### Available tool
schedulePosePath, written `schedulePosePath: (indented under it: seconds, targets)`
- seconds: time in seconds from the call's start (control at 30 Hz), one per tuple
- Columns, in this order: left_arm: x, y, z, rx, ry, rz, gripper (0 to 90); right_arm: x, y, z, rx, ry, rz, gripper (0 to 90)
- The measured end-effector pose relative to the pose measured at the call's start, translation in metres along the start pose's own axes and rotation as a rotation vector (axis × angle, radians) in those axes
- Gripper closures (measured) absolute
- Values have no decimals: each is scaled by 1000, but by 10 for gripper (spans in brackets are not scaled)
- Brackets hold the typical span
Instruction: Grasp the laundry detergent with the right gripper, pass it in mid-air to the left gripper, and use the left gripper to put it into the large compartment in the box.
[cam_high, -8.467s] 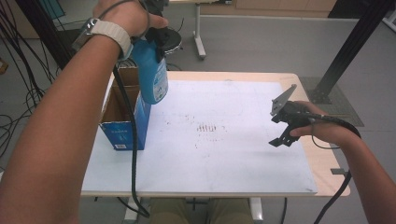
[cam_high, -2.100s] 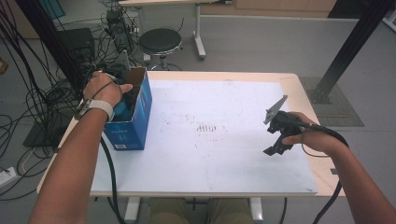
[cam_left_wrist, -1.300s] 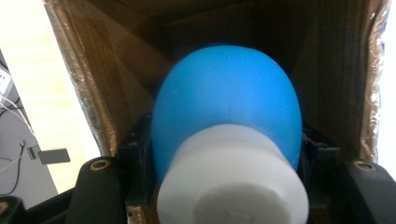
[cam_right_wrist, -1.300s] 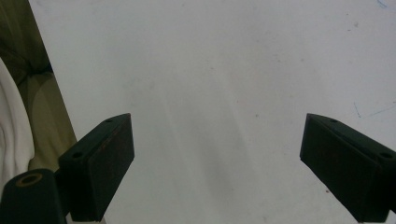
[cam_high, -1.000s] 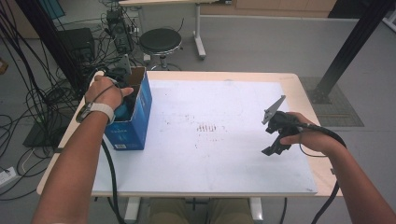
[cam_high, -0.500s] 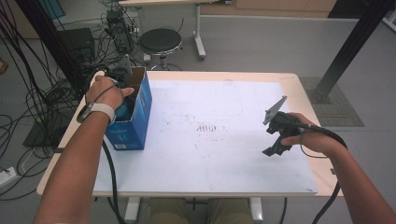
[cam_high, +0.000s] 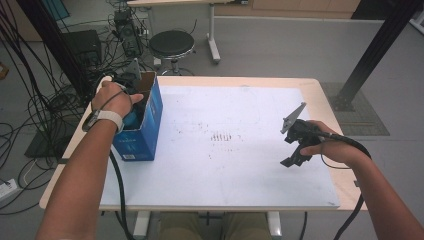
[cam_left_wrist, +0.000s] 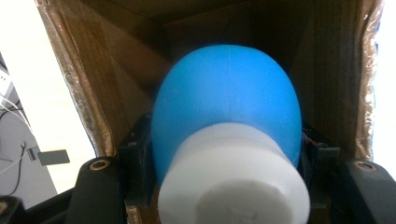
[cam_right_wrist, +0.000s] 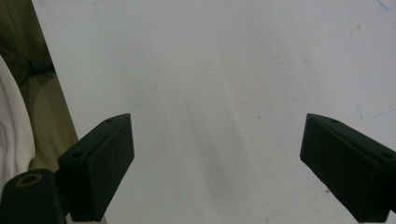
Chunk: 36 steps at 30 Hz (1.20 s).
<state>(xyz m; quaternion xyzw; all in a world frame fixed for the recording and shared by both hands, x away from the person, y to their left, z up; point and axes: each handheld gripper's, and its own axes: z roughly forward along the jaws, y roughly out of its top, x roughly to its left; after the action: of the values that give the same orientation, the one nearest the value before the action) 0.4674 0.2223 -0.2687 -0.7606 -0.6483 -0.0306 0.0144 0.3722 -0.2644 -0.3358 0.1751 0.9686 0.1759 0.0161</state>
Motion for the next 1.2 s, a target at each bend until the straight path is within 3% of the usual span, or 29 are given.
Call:
schedulePosePath:
  seconds: [1.2]
  targets:
    - [-1, 0, 0, -8, -3, -6, 368, 1, -2, 1, -7, 0, 3, 97]
